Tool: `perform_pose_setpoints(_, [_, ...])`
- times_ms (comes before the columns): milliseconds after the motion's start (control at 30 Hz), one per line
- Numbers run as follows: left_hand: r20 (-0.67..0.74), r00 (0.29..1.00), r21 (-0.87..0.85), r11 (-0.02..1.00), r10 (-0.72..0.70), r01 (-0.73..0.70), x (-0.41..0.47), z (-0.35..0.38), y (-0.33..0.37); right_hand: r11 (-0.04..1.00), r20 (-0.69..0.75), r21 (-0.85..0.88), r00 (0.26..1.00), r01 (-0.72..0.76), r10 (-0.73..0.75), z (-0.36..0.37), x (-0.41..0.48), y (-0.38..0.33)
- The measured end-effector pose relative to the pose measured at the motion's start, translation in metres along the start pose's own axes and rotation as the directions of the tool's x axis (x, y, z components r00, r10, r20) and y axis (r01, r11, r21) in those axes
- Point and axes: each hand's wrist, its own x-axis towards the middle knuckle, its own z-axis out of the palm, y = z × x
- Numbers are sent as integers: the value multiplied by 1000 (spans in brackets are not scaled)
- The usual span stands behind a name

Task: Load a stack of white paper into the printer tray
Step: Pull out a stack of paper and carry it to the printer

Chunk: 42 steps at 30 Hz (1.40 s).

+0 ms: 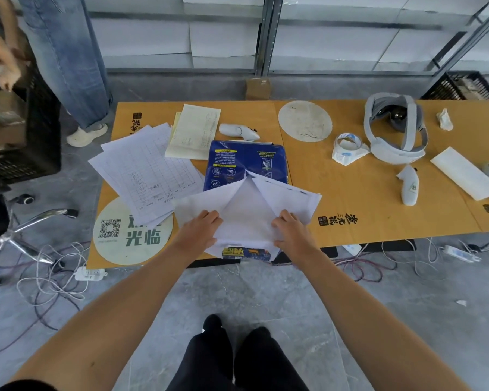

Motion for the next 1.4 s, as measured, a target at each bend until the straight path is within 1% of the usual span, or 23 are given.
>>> perform_pose_setpoints(67, [29,1000,-44,999,9,-7,1,-2,-3,1000,12,1,1000,16,-16,-2,0,1])
perform_pose_setpoints(200, [32,999,-100,994,34,-31,1,-3,-8,999,67,12,996,49,-50,-7,1,4])
perform_pose_setpoints(300, [42,997,-77,995,61,-57,3,-4,-13,997,83,4,994,74,-74,-10,-1,5])
perform_pose_setpoints(400, [49,993,21,994,106,-107,0,-2,-13,997,33,-11,997,70,-70,-11,-6,1])
perform_pose_setpoints(500, [97,987,94,986,126,-136,-4,5,-12,999,-72,-25,997,21,-23,-10,-11,-5])
perform_pose_setpoints(533, [65,990,100,987,121,-127,-4,9,-13,1000,-92,-28,996,8,-11,-8,-13,-6])
perform_pose_setpoints(600, [63,989,-20,991,132,-131,-2,8,-17,999,-95,-40,995,-1,-3,-6,-17,-7])
perform_pose_setpoints(633, [81,984,-47,987,160,-157,-2,7,-19,999,-94,-48,995,8,-13,-7,-18,-7])
perform_pose_setpoints(700, [118,974,-74,980,192,-184,-2,5,-25,997,-75,-76,996,32,-38,-9,-21,-7])
perform_pose_setpoints(767, [113,977,-76,982,181,-173,-3,3,-27,985,-6,-150,996,85,-87,-14,-23,-8])
perform_pose_setpoints(800, [103,978,-60,983,180,-174,-4,4,-26,978,18,-181,994,107,-105,-16,-24,-9])
perform_pose_setpoints(833, [84,978,-1,982,190,-190,-4,4,-25,975,21,-196,994,108,-106,-18,-25,-10])
perform_pose_setpoints(867, [50,979,67,977,199,-202,-5,6,-23,977,7,-195,996,88,-88,-19,-25,-11])
perform_pose_setpoints(900, [45,982,113,975,185,-189,-6,5,-20,980,-9,-185,997,67,-70,-21,-26,-11])
perform_pose_setpoints(1033, [-72,986,150,979,148,-136,-4,2,-2,977,0,-193,995,95,-97,-20,-24,-12])
perform_pose_setpoints(1100, [-45,990,158,979,136,-127,-1,-4,1,977,-23,-196,995,90,-96,-19,-24,-10])
perform_pose_setpoints(1200, [-1,994,190,976,108,-106,-1,-10,1,968,-77,-214,985,132,-152,-15,-24,-6])
perform_pose_setpoints(1233, [23,995,202,974,97,-100,-3,-12,2,970,-79,-197,984,140,-158,-14,-24,-4])
perform_pose_setpoints(1333, [-25,995,290,953,98,-87,-7,-4,1,989,-117,-56,983,135,-141,-3,-26,3])
perform_pose_setpoints(1367, [-54,993,296,951,109,-89,-9,-4,3,991,-160,65,982,113,-102,1,-27,5])
perform_pose_setpoints(1400, [-88,988,276,956,127,-98,-12,-6,6,971,-189,228,981,78,-34,5,-28,6])
